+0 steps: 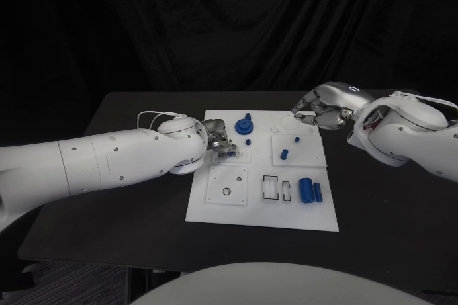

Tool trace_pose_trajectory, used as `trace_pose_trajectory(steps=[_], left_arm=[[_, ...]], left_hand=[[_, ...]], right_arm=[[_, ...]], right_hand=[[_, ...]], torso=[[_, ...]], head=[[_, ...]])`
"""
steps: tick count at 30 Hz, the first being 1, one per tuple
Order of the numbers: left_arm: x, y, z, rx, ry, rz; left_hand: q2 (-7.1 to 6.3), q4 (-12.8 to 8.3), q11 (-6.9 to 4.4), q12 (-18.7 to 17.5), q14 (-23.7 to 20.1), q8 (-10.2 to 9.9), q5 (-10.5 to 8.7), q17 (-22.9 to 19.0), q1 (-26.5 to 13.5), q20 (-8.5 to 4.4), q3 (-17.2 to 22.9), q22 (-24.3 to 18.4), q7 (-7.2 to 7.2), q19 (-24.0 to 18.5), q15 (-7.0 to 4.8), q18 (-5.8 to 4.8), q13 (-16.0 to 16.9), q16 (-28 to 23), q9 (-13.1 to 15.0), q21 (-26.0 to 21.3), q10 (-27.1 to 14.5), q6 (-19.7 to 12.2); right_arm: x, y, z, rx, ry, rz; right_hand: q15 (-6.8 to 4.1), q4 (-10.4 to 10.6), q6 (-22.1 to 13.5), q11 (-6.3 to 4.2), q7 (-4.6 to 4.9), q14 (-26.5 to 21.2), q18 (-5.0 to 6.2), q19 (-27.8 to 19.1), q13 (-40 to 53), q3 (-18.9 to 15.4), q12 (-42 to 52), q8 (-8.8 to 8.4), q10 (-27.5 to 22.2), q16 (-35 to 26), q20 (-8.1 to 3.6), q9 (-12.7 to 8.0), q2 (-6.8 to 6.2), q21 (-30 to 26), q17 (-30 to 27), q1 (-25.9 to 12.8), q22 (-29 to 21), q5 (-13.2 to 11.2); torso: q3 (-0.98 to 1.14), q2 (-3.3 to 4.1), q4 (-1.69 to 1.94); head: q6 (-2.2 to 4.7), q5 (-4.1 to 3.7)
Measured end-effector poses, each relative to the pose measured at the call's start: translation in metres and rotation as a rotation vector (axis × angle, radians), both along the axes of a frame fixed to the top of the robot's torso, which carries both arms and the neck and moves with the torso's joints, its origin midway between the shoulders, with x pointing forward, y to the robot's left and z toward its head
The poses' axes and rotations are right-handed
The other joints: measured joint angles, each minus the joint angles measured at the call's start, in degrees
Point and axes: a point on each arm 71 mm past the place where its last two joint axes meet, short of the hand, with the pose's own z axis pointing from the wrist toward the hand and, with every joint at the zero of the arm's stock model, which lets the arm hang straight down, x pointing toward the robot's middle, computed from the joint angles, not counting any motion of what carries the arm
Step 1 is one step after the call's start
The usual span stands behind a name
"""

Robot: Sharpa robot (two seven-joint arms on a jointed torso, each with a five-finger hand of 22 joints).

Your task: Assemble the parts on the task board

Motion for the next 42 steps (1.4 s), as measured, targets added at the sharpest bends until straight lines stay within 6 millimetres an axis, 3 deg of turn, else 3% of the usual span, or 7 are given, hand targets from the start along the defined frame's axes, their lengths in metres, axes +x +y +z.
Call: trace_pose_trajectory(steps=[31, 33, 36, 40, 42], left_arm=[[-0.0022, -0.0030, -0.0026, 0.000, 0.006, -0.016], [-0.0023, -0.0030, -0.0027, 0.001, 0.006, -0.016], [-0.0024, -0.0029, -0.0031, 0.002, 0.009, -0.018], [-0.0028, -0.0026, -0.0044, 0.007, 0.015, -0.021], [-0.0028, -0.0026, -0.0047, 0.008, 0.017, -0.023]], left_hand=[[0.47, 0.20, 0.01, 0.00, 0.00, 0.01, -0.06, 0.00, -0.50, 0.00, 0.21, 0.00, 0.38, 0.00, 0.00, 0.01, 0.00, 0.00, 0.04, 0.00, 0.01, -0.18], [0.38, -0.42, 0.01, 0.00, 0.00, 0.01, -1.89, 0.00, -1.48, 0.00, 1.38, 0.00, 0.36, 0.00, 0.00, 0.00, 0.00, 0.00, 0.08, -0.29, 0.02, -0.22], [0.64, -0.14, 0.02, 0.00, 0.00, -0.28, -7.31, 0.00, -3.39, 0.00, 1.26, 0.00, 0.24, 0.00, 0.00, 0.00, 0.00, 0.00, 0.45, -0.29, 0.01, -0.32], [0.57, 2.86, 0.02, 0.00, 0.00, -1.11, -13.30, 0.00, -6.71, 0.00, -1.74, 0.00, 0.00, 0.00, 0.00, 0.00, 0.00, 0.00, 0.48, -0.73, 0.01, -0.42], [0.48, 4.41, 0.20, 0.00, 0.22, -1.34, -15.08, 0.00, -8.32, 0.00, -3.29, 0.00, 0.37, 0.00, 0.22, 0.00, 0.00, 0.00, 0.47, -0.74, -0.18, -0.40]], right_arm=[[0.0000, -0.0002, -0.0010, -0.004, 0.006, -0.002], [0.0000, -0.0001, -0.0011, -0.004, 0.007, -0.002], [0.0000, 0.0000, -0.0012, -0.004, 0.008, -0.002], [0.0000, 0.0000, -0.0013, -0.005, 0.009, -0.002], [0.0000, 0.0000, -0.0013, -0.005, 0.010, -0.002]], right_hand=[[0.00, -0.23, 0.00, 0.00, 0.00, 0.00, 0.00, 0.00, -0.02, 0.23, 0.00, 0.00, 0.00, 0.00, 0.00, 0.01, 0.00, 0.00, 0.00, 0.00, -0.02, 0.00], [0.00, -0.23, 0.00, 0.00, 0.00, 0.00, 0.00, 0.00, -0.02, 0.23, 0.00, 0.00, 0.00, 0.00, 0.00, 0.01, 0.00, 0.00, 0.00, 0.00, -0.02, 0.00], [0.00, -0.24, 0.00, 0.00, 0.00, 0.00, 0.00, 0.00, -0.02, 0.23, 0.00, 0.00, 0.00, 0.00, 0.00, 0.02, 0.00, 0.00, 0.00, 0.00, -0.02, 0.00], [0.00, -0.23, 0.00, 0.00, 0.00, 0.00, 0.00, 0.00, -0.02, 0.23, 0.00, 0.00, 0.00, 0.00, 0.00, 0.02, 0.00, 0.00, 0.00, 0.00, -0.02, 0.00], [0.00, -0.23, 0.00, 0.00, 0.00, 0.00, 0.00, 0.00, -0.02, 0.23, 0.00, 0.00, 0.00, 0.00, 0.00, 0.02, 0.00, 0.00, 0.00, 0.00, -0.02, 0.00]], torso=[[0.03, -0.01, 0.01], [0.03, -0.01, 0.01], [0.03, 0.00, 0.02], [0.02, 0.01, 0.02], [0.00, 0.01, 0.02]], head=[[0.00, 0.41], [0.00, 0.41], [0.00, 0.41], [0.00, 0.50], [0.00, 0.51]])
